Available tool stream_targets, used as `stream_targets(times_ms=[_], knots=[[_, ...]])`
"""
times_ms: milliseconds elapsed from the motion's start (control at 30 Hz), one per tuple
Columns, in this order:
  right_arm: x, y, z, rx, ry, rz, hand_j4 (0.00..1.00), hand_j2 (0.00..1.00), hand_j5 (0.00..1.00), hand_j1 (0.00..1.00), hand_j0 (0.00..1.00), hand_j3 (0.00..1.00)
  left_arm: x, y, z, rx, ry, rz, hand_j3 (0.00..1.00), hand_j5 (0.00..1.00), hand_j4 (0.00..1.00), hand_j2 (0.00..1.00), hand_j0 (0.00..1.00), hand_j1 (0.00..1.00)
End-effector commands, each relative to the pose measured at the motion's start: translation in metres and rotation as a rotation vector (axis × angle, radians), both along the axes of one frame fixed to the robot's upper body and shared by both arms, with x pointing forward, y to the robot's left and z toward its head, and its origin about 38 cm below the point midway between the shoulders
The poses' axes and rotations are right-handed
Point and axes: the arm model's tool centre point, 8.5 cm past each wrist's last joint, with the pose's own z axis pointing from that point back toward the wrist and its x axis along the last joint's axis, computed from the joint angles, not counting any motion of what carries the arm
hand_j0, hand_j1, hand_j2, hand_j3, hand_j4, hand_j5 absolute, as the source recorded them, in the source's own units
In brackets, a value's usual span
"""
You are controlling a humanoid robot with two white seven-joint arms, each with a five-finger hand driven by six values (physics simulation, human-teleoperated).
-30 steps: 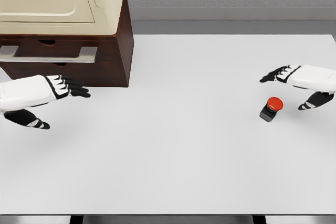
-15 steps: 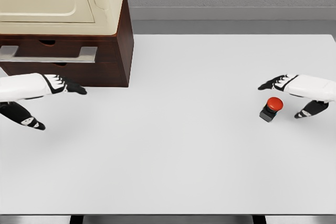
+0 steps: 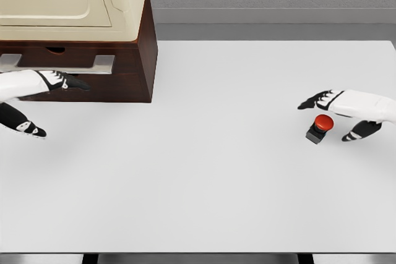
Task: Open the cabinet drawer with left arm, and place a switch into the drawer with right arm
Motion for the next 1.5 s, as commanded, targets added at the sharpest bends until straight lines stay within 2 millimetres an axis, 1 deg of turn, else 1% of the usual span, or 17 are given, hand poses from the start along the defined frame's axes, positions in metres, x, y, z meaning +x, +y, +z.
stream_targets(times_ms=[0,33,100,233,333,400,500,667,767,833,933,1033,1067,1133,1200,1233,1467], knots=[[-0.002,0.001,-0.002,-0.005,0.014,0.005,1.00,1.00,1.00,1.00,1.00,1.00,0.003,0.002,-0.001,-0.012,0.002,0.014,1.00,1.00,1.00,1.00,1.00,1.00],[-0.003,0.001,-0.004,-0.023,0.035,0.012,1.00,1.00,1.00,1.00,1.00,1.00,0.009,0.000,-0.006,-0.029,0.005,0.020,1.00,1.00,1.00,1.00,1.00,1.00],[-0.003,0.003,-0.006,-0.034,0.048,0.021,1.00,1.00,1.00,1.00,1.00,1.00,0.011,-0.001,-0.002,-0.028,-0.006,0.016,1.00,1.00,1.00,1.00,1.00,1.00],[0.004,0.004,0.008,-0.036,0.015,0.026,1.00,1.00,1.00,1.00,1.00,1.00,0.012,0.002,-0.003,-0.029,-0.007,0.028,1.00,1.00,1.00,1.00,1.00,1.00],[0.005,0.013,0.002,-0.034,0.033,0.045,1.00,1.00,1.00,1.00,1.00,1.00,0.022,0.003,-0.010,-0.039,-0.003,0.045,1.00,1.00,1.00,1.00,1.00,1.00],[0.006,0.017,0.001,-0.028,0.033,0.054,1.00,1.00,1.00,1.00,1.00,1.00,0.025,0.010,-0.009,-0.035,-0.004,0.068,1.00,1.00,1.00,1.00,1.00,1.00],[0.008,0.018,-0.004,-0.039,0.052,0.055,1.00,1.00,1.00,1.00,1.00,1.00,0.027,0.014,-0.010,-0.036,-0.003,0.081,1.00,1.00,1.00,1.00,1.00,1.00],[0.009,0.015,-0.006,-0.045,0.059,0.045,1.00,1.00,1.00,1.00,1.00,1.00,0.028,0.012,-0.012,-0.037,-0.001,0.079,1.00,1.00,1.00,1.00,1.00,1.00],[0.010,0.015,-0.005,-0.044,0.058,0.044,1.00,1.00,1.00,1.00,1.00,1.00,0.029,0.012,-0.007,-0.041,-0.011,0.079,1.00,1.00,1.00,1.00,1.00,1.00],[0.012,0.016,-0.011,-0.045,0.071,0.041,1.00,1.00,1.00,1.00,1.00,1.00,0.031,0.014,-0.004,-0.042,-0.019,0.084,1.00,1.00,1.00,1.00,1.00,1.00],[0.013,0.017,-0.012,-0.045,0.074,0.042,1.00,1.00,1.00,1.00,1.00,1.00,0.031,0.016,0.002,-0.043,-0.031,0.088,1.00,1.00,1.00,1.00,1.00,1.00],[0.014,0.012,-0.013,-0.051,0.078,0.026,1.00,1.00,1.00,1.00,1.00,1.00,0.032,0.018,0.001,-0.042,-0.027,0.096,1.00,1.00,1.00,1.00,1.00,1.00],[0.014,0.011,-0.014,-0.052,0.080,0.024,0.98,0.98,0.98,0.98,0.98,0.98,0.032,0.020,0.000,-0.040,-0.023,0.103,1.00,1.00,1.00,1.00,1.00,1.00],[0.013,0.010,-0.015,-0.066,0.092,0.027,0.83,0.83,0.83,0.83,0.83,0.83,0.033,0.024,-0.002,-0.038,-0.018,0.115,1.00,1.00,1.00,1.00,1.00,1.00],[0.014,0.010,-0.015,-0.066,0.091,0.027,0.77,0.77,0.77,0.77,0.77,0.77,0.034,0.027,-0.004,-0.036,-0.015,0.125,1.00,1.00,1.00,1.00,1.00,1.00],[0.014,0.010,-0.015,-0.066,0.091,0.027,0.71,0.71,0.71,0.71,0.71,0.71,0.033,0.028,-0.004,-0.035,-0.014,0.126,1.00,1.00,1.00,1.00,1.00,1.00],[0.016,0.008,-0.015,-0.066,0.091,0.017,0.55,0.55,0.55,0.55,0.55,0.55,0.032,0.029,-0.007,-0.030,-0.004,0.128,1.00,1.00,1.00,1.00,1.00,1.00]])
